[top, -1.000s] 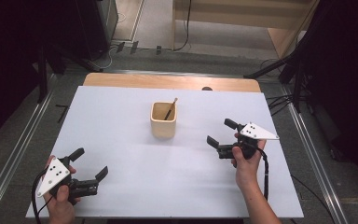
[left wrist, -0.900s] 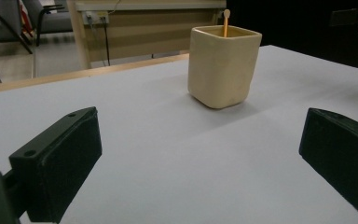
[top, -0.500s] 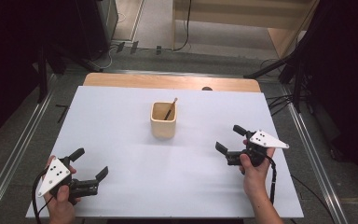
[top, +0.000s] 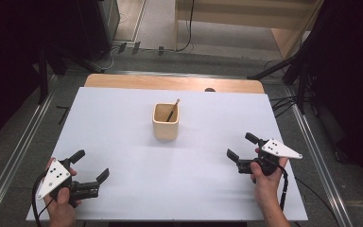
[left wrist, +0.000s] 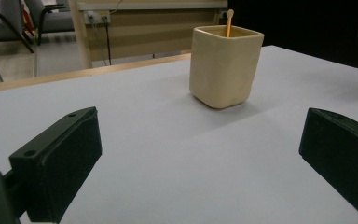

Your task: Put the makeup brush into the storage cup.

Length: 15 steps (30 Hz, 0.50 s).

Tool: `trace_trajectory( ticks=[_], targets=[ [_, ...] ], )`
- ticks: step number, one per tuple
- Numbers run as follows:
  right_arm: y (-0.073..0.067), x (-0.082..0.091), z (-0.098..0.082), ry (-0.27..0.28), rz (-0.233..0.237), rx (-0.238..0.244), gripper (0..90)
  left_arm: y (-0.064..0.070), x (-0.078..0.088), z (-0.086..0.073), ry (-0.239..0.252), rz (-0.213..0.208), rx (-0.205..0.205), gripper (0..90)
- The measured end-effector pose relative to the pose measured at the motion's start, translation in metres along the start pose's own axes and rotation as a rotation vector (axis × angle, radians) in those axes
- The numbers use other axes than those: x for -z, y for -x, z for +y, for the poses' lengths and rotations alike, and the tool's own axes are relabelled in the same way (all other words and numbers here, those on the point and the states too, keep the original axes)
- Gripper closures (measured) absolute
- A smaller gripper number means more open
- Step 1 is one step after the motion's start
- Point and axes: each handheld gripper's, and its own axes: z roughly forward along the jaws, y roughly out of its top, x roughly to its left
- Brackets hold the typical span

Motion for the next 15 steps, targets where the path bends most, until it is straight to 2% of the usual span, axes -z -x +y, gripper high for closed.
trace_trajectory(
  ticks=[15],
  targets=[
    [0.001, 0.030, -0.008, 0.012, -0.029, -0.008, 0.0, 0.001, -0.001, 0.000, 0.001, -0.003, -0.004, 0.0]
  ],
)
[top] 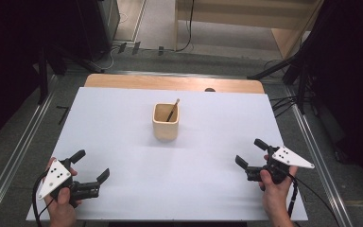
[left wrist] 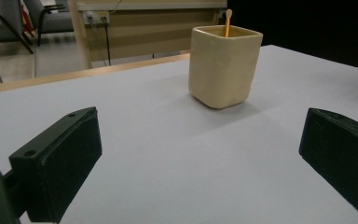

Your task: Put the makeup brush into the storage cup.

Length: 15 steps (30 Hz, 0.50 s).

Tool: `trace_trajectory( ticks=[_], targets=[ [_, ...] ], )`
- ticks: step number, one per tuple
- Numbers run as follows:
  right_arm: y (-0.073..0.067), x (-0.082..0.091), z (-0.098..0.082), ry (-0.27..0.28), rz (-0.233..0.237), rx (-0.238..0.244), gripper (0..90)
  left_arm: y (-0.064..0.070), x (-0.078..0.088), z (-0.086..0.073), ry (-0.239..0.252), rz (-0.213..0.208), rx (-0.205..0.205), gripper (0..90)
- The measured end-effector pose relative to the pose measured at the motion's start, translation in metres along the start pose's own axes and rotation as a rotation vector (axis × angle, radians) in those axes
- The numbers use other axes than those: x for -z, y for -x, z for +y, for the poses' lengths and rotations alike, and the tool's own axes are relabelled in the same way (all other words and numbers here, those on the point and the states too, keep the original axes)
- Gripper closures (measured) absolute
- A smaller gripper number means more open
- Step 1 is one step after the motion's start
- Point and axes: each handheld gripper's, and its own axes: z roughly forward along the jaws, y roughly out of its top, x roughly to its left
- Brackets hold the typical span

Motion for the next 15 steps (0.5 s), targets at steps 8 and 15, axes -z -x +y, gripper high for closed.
trace_trajectory(
  ticks=[8, 15],
  targets=[
    [0.001, 0.017, -0.006, -0.001, -0.022, -0.020, 0.0, 0.001, 0.000, 0.001, 0.001, -0.002, -0.003, 0.0],
    [0.004, 0.036, -0.009, 0.022, -0.048, -0.036, 0.0, -0.001, 0.000, 0.001, 0.003, 0.002, -0.001, 0.0]
  ],
)
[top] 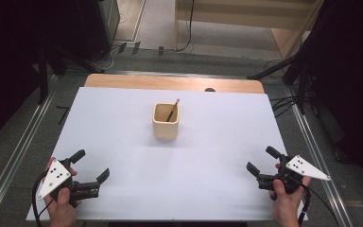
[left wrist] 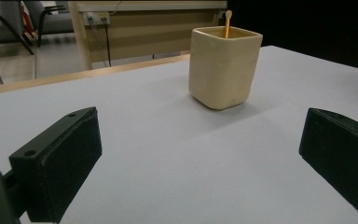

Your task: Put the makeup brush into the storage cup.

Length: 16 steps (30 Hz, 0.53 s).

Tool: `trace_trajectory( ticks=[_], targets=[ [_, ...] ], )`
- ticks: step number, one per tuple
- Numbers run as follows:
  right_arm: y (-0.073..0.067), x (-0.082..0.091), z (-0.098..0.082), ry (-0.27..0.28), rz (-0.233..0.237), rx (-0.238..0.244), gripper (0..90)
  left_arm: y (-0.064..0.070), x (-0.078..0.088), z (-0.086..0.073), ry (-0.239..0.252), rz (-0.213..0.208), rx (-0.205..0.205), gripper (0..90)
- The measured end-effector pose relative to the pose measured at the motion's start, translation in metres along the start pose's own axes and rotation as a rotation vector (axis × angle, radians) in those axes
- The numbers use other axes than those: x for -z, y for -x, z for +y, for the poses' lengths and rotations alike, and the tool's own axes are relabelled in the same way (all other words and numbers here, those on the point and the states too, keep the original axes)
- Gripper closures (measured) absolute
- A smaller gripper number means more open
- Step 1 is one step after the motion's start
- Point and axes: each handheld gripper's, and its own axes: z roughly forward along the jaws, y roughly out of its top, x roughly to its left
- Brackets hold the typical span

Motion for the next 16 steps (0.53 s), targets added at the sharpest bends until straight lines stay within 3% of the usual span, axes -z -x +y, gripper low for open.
trace_trajectory(
  ticks=[7, 16],
  targets=[
    [0.0019, 0.0053, -0.0002, 0.016, -0.008, -0.023, 0.0, -0.0005, 0.0000, 0.0006, 0.003, 0.000, 0.000, 0.0],
    [0.0018, 0.0044, 0.0000, 0.013, -0.006, -0.015, 0.0, -0.0008, -0.0004, 0.0011, 0.002, 0.001, 0.000, 0.0]
  ],
)
